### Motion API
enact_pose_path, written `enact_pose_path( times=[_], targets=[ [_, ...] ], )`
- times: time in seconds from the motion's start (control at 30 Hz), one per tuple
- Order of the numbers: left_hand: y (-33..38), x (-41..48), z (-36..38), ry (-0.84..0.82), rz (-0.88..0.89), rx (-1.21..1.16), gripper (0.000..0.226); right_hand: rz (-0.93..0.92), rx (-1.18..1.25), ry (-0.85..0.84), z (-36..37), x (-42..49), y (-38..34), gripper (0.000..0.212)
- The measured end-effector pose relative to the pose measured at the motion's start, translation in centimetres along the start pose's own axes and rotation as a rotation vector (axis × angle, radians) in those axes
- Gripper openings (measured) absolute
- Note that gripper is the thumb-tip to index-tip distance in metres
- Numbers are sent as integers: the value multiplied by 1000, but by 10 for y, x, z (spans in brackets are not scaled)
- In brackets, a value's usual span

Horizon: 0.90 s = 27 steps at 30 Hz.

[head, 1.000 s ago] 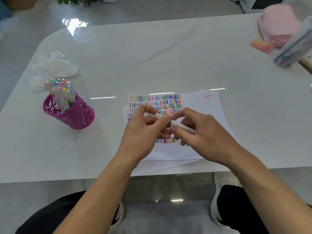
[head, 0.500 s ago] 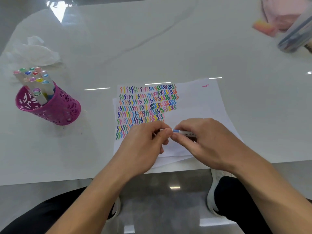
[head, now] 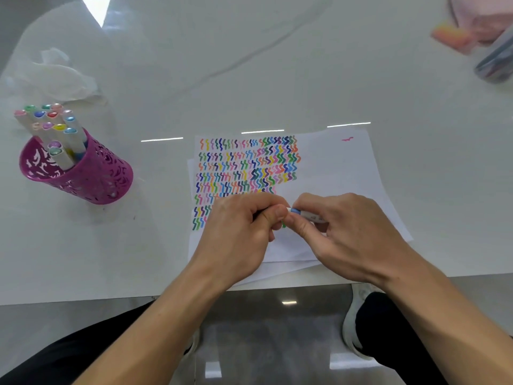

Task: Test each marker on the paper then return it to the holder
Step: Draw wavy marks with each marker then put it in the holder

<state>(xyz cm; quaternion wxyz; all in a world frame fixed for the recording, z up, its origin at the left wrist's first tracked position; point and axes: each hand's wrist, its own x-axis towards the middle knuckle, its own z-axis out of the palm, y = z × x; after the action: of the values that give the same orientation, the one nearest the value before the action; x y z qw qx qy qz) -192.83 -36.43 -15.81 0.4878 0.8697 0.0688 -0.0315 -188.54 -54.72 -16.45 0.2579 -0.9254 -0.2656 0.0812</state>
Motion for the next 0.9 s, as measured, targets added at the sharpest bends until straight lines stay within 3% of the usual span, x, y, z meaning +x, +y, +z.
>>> enact_pose_path(
  times=[0.17, 0.33, 0.4, 0.53, 0.8, 0.9],
  targets=[
    [1, -2, 1, -3, -41, -2, 19, -9, -37, 39, 4, -1, -2, 44],
    [2, 2, -4, 45, -51, 8, 17, 92, -39, 48, 6, -2, -3, 62],
    [3, 2, -3, 58, -56, 18, 15, 125, -1, 31, 5, 0, -3, 57],
    [1, 2, 2, 171, -35, 134, 12, 209, 240, 12, 4, 5, 4, 15],
    [-9, 3, 2, 221, 165, 411, 13, 294, 920, 163, -3, 15, 14, 33],
    [-14, 2, 5, 195, 192, 450, 14, 264, 953, 165, 0, 16, 18, 28]
  ],
)
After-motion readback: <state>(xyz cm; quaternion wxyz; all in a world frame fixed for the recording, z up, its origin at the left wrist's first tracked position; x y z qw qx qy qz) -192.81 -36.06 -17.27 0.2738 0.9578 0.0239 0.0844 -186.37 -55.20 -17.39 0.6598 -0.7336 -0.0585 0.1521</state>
